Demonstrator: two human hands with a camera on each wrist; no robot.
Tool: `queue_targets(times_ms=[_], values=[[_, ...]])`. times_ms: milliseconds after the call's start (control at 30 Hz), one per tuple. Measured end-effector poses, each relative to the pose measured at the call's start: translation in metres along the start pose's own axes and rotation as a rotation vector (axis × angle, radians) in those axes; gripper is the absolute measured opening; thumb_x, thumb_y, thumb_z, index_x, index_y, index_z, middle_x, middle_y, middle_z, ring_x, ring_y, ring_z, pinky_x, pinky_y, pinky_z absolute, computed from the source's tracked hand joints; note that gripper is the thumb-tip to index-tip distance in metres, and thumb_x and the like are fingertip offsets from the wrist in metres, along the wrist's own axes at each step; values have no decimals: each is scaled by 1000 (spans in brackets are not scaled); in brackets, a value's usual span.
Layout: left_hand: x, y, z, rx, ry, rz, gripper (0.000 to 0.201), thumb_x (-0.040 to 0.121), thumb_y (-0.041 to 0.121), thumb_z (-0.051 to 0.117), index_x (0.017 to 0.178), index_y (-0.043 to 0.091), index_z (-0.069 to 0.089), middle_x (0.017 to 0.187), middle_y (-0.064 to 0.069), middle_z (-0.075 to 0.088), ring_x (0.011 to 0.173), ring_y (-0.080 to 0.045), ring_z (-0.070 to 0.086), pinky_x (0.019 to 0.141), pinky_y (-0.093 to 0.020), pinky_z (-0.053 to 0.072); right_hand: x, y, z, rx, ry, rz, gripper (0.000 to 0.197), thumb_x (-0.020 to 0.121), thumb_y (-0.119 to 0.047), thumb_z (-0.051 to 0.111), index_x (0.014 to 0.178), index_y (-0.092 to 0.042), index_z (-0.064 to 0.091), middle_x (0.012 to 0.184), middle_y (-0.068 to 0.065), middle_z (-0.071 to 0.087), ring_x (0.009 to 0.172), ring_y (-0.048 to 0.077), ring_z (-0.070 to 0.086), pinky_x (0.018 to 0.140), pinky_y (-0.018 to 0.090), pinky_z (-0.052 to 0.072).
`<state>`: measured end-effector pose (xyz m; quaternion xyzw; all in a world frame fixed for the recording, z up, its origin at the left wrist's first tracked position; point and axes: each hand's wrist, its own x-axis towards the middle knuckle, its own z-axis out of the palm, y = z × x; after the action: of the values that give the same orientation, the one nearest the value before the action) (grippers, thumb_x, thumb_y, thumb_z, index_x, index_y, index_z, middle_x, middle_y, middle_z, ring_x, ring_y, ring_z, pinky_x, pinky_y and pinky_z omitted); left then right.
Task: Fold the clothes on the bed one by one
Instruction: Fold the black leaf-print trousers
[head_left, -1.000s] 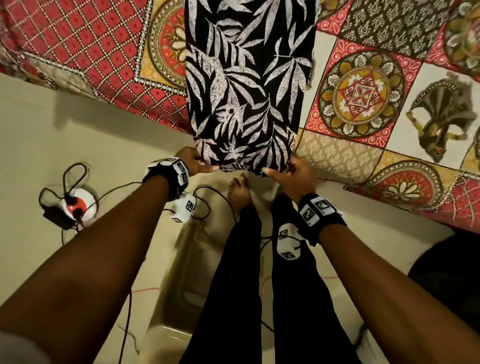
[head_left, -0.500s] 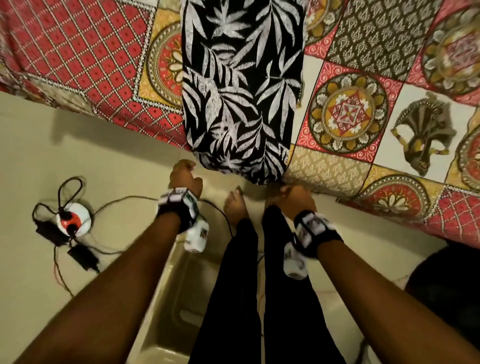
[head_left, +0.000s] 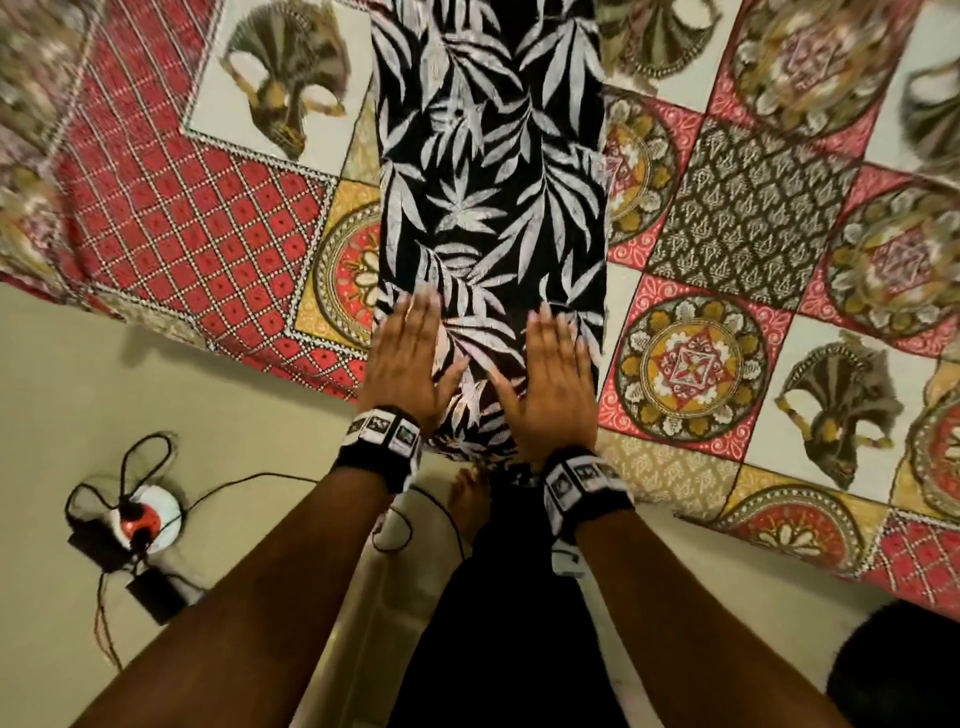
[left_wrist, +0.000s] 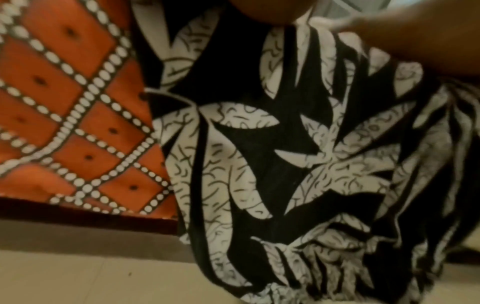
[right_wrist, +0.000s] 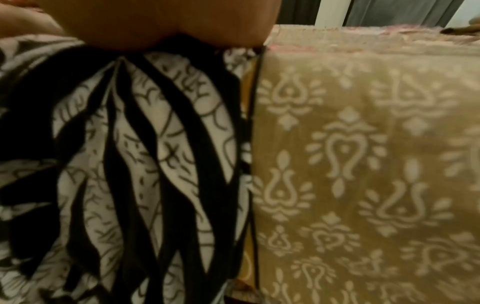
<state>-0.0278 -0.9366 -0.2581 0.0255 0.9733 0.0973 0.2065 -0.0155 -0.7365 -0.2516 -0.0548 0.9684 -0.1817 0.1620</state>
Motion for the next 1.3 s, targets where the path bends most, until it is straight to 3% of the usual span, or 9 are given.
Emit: queue_targets(times_ms=[167,367,500,600,767,900,1000,1167,1300], values=[[12,10,-20,-108,5,-194,84,97,66,14,159,9,11,167,-7,1,154,-24,-1,123,-39,-2,17,-26,-19,172,133,152,62,104,-40,42,154,-5,34,164,14,26,153,27,23,124,50,21],[136,11,-84,-58,10,-118,64,105,38,27,158,13,0,166,-9,-9,152,-27,-11,124,-45,-3,143,-52,-52,172,-46,-106,66,91,-2,38,156,-7,31,165,12,25,154,26,19,126,47,19],[171,-9,-88,65,-138,42,73,101,60,15,154,25,-20,164,-1,-23,149,-20,-24,123,-42,-8,170,-5,-50,1,-181,-294,63,105,-32,41,160,-11,19,168,9,15,156,24,10,125,49,20],[161,-34,-87,56,-85,-59,88,94,75,17,157,24,-16,163,1,-25,151,-21,-22,123,-47,-5,153,35,-58,-55,-117,-178,77,103,-59,38,161,-13,16,169,5,11,157,21,5,127,45,7],[165,-40,-97,-1,-2,-137,88,94,72,25,160,18,1,167,-4,-5,154,-23,-8,124,-49,5,155,15,-68,25,83,41,75,101,-50,45,159,-8,23,168,10,16,156,23,11,126,49,11],[230,-25,-122,-51,41,7,67,104,48,25,160,16,4,165,-2,-13,153,-24,-11,125,-41,0,236,-26,-84,31,120,-113,59,105,-34,31,155,-4,30,164,16,25,154,29,17,125,47,14],[294,-19,-136,-37,-40,151,62,101,40,19,157,14,19,165,-11,9,153,-32,7,122,-52,16,317,-37,-93,15,-31,-169,63,103,-36,21,155,-2,31,163,18,27,153,32,22,125,49,20],[323,-50,-145,53,-12,137,75,99,64,18,160,21,5,166,2,-4,154,-20,-2,124,-49,6,376,-4,-99,-165,-112,-400,65,107,-46,24,159,-8,23,167,11,20,155,25,17,125,48,19],[332,-85,-162,-7,-5,-38,89,93,77,16,158,22,-9,165,3,-16,151,-17,-16,124,-47,-1,363,13,-110,-197,-67,-135,87,101,-71,24,162,-13,3,169,3,-4,156,19,-5,127,46,2]])
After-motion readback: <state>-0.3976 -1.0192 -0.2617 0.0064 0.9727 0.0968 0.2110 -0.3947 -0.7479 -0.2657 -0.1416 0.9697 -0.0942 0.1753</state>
